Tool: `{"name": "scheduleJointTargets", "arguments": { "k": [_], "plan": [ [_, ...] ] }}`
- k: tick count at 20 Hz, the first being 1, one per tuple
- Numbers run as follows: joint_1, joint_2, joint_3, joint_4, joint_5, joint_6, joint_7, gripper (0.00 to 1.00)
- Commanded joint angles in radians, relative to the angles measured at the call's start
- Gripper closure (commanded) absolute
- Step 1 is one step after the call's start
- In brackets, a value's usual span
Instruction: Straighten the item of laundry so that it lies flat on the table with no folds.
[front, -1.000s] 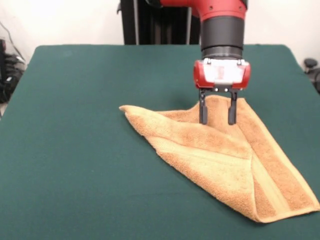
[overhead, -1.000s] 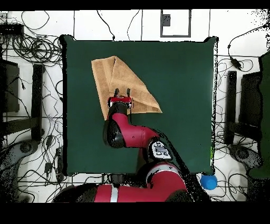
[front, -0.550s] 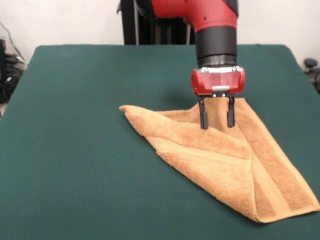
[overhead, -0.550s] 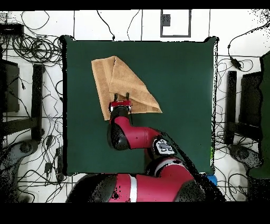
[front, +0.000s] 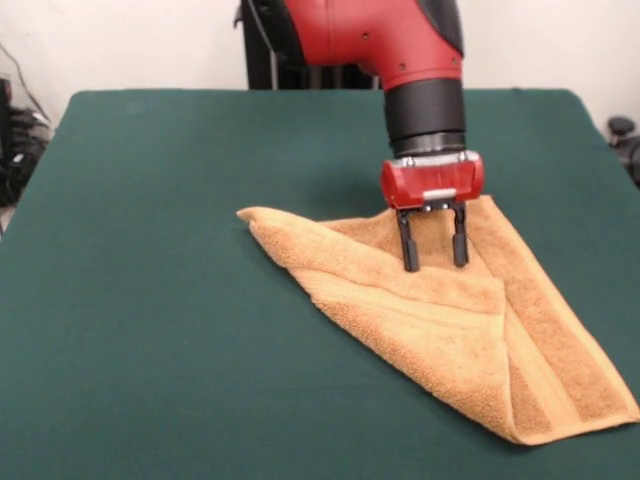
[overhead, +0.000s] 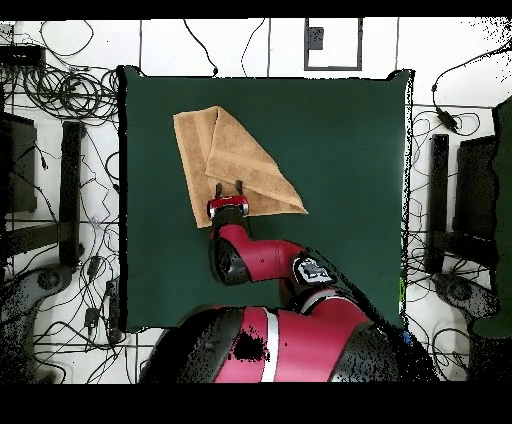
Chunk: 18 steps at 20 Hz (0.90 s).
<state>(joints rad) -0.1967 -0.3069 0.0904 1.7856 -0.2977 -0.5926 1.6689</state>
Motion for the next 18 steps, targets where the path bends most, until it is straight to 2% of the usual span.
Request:
{"name": "scheduleJointTargets", "arguments": {
  "k": [1,2,3,5,11,18],
  "plan": [
    [0.06,0.0,0.057,-0.077,-0.014,0.066,0.123,0.0],
    [0.081,-0.074,0.045,-0.054,-0.003,0.085,0.111,0.0],
    [0.123,-0.092,-0.004,-0.055,0.007,0.031,0.077,0.0],
    [0.173,-0.111,-0.063,-0.049,0.044,0.001,0.049,0.0],
    [0.245,-0.122,-0.147,-0.037,0.115,-0.02,0.081,0.0],
    [0.297,-0.119,-0.199,-0.053,0.116,-0.05,0.086,0.0]
  ]
}}
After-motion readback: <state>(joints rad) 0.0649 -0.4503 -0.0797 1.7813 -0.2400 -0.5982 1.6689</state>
